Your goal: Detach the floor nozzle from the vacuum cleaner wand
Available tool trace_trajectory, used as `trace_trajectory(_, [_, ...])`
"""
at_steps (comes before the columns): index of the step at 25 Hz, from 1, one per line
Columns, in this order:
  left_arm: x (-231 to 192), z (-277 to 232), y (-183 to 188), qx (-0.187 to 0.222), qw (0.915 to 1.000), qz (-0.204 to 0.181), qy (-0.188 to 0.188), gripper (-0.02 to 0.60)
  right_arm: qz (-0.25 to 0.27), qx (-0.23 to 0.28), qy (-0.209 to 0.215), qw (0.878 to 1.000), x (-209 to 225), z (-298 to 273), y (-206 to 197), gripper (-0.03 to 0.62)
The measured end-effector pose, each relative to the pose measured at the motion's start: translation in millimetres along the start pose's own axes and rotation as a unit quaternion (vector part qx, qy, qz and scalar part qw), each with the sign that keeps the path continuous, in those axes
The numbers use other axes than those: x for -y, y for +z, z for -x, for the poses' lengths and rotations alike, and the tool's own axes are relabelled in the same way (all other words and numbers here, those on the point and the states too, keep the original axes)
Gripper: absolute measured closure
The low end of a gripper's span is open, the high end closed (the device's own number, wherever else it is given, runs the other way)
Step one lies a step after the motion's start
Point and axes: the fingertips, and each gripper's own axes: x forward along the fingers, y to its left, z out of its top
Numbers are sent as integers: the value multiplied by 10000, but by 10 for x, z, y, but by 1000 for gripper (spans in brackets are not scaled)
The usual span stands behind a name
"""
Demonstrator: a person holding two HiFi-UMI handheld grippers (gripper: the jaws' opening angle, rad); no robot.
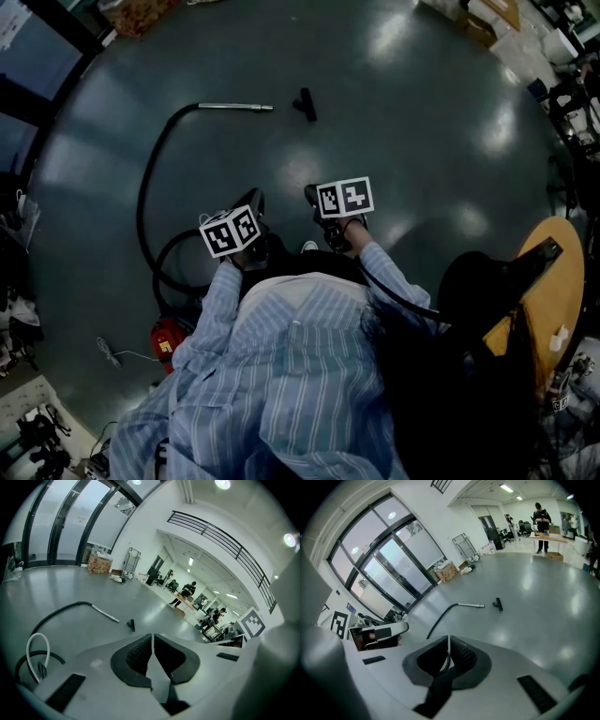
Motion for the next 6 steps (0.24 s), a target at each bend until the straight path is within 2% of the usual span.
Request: trace_trajectory(6, [-29, -55, 80, -25, 10000, -63, 12, 559, -26, 10, 22, 10000, 11, -65, 126, 571])
